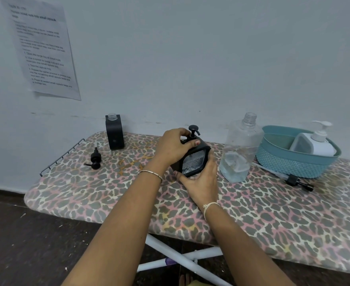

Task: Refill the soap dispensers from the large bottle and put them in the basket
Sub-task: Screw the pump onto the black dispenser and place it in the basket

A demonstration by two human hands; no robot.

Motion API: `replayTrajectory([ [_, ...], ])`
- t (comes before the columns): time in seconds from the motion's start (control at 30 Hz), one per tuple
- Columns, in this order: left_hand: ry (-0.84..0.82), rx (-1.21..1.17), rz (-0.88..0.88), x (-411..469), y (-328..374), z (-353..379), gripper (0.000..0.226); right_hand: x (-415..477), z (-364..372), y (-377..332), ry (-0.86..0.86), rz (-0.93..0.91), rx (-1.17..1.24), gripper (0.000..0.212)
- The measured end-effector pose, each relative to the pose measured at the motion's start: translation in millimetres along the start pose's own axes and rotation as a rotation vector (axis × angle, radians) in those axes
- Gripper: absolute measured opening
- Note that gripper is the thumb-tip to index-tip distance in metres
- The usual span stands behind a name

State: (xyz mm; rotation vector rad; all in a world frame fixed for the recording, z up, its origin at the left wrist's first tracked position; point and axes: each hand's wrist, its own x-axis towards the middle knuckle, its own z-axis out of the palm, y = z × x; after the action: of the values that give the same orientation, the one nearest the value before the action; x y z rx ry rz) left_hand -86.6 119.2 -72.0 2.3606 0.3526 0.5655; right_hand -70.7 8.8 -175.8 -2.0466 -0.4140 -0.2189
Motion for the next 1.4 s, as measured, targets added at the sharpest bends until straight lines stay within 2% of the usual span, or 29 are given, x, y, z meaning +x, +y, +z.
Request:
replayTrajectory([
  [0.37,-0.08,-0.047,-0.018,13.1,-8.2,-4.6,0.048,-0.4,-0.8,-2.1,-0.011,0.009,-0.018,0.12],
  [0.63,-0.019,-0.016,-0.028,7.5,-3.3,-6.6,0.04,2.9,-9.4,-4.1,-0.125,0.019,0.042,0.119],
  [0.73,0.015,-0.029,-0.035,-1.3,1.0,-8.1,0.034,-6.0,-14.1,-9.3,-0.12,-0.018,0.08,0.119],
  [1.0,0.185,-0.11,-0.071,-34.2,40.4,-3.5,0.038,-37.7,-44.4,-35.9,0.065,-0.065,0.138,0.09],
  [1.27,0.156,-0.171,0.014,-55.4,98.5,14.3,0.044,-50.2,-104.1,-26.4,0.315,-0.095,0.086,0.048],
  [1.4,0.07,-0.244,0.087,-62.2,122.5,29.1,0.041,-45.6,-140.4,-11.6,0.41,-0.1,0.094,0.041],
])
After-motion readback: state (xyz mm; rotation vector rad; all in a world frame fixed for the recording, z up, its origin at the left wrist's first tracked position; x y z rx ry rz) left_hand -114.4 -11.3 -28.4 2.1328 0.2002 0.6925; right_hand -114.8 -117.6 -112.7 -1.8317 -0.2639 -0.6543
